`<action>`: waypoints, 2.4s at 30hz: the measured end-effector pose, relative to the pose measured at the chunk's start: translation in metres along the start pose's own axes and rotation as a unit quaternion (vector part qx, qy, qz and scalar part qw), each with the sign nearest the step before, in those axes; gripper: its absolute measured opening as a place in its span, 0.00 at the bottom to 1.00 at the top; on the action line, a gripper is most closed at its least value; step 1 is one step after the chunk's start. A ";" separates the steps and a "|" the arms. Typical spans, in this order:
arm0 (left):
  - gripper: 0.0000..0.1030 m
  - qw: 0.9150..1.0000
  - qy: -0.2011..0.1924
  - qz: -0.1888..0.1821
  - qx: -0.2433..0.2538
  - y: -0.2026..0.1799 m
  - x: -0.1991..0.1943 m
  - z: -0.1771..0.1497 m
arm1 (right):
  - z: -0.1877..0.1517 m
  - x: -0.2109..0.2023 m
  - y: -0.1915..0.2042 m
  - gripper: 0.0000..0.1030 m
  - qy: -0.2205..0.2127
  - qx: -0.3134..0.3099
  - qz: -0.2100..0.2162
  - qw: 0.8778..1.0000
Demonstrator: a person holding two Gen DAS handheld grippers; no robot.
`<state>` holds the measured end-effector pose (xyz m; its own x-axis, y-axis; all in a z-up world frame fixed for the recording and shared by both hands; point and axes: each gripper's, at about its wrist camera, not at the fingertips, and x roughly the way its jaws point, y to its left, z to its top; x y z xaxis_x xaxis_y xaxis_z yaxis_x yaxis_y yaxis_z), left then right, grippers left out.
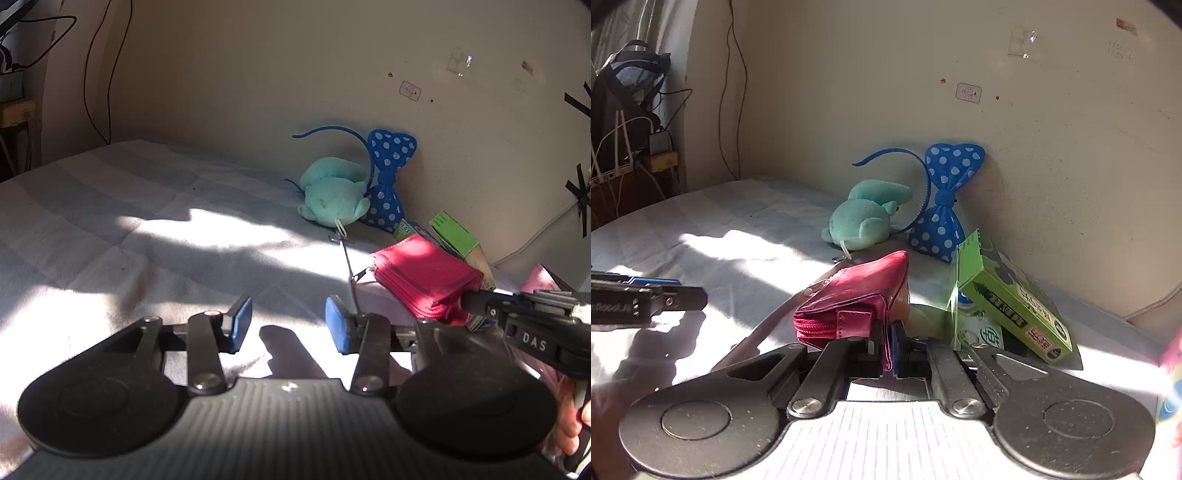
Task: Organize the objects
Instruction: 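Reach to the red pouch and close both grippers on it, then carry the red pouch into the tin and open both grippers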
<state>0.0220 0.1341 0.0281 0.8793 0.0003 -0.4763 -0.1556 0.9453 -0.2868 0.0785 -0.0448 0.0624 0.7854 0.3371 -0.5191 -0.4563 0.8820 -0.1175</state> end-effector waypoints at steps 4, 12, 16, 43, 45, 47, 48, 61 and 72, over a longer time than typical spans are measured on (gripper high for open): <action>0.51 0.998 -0.014 -0.054 0.000 -0.003 -0.007 0.000 | -0.038 -0.064 -0.009 0.00 0.000 0.011 0.021 1.000; 0.54 0.973 0.032 -0.215 0.074 -0.075 -0.017 -0.008 | -0.104 -0.167 -0.053 0.18 -0.026 0.069 -0.105 0.992; 0.57 0.961 0.069 -0.239 0.123 -0.116 -0.011 -0.023 | -0.119 -0.187 -0.071 0.19 -0.043 0.179 -0.054 0.981; 0.41 0.928 0.074 -0.335 0.145 -0.223 -0.032 -0.002 | -0.104 -0.212 -0.103 0.11 -0.150 0.191 -0.050 0.969; 0.41 0.923 0.070 -0.340 0.167 -0.258 -0.024 -0.002 | -0.106 -0.220 -0.124 0.11 -0.157 0.194 -0.073 0.966; 0.41 0.918 0.072 -0.343 0.184 -0.289 -0.011 -0.005 | -0.110 -0.226 -0.150 0.12 -0.163 0.201 -0.093 0.962; 0.42 0.916 0.076 -0.345 0.189 -0.301 -0.004 -0.007 | -0.113 -0.227 -0.160 0.12 -0.164 0.205 -0.103 0.960; 0.43 0.922 0.114 -0.288 0.233 -0.357 0.055 -0.036 | -0.135 -0.179 -0.218 0.22 -0.100 0.260 -0.116 0.953; 0.43 0.931 0.074 -0.240 0.265 -0.346 0.006 -0.043 | -0.146 -0.219 -0.204 0.29 -0.133 0.305 -0.152 0.931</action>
<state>0.0616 -0.2066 0.0885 0.7126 -0.4716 -0.5195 0.5178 0.8531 -0.0642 -0.0618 -0.3468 0.0764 0.9524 0.0401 -0.3023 0.0618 0.9453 0.3201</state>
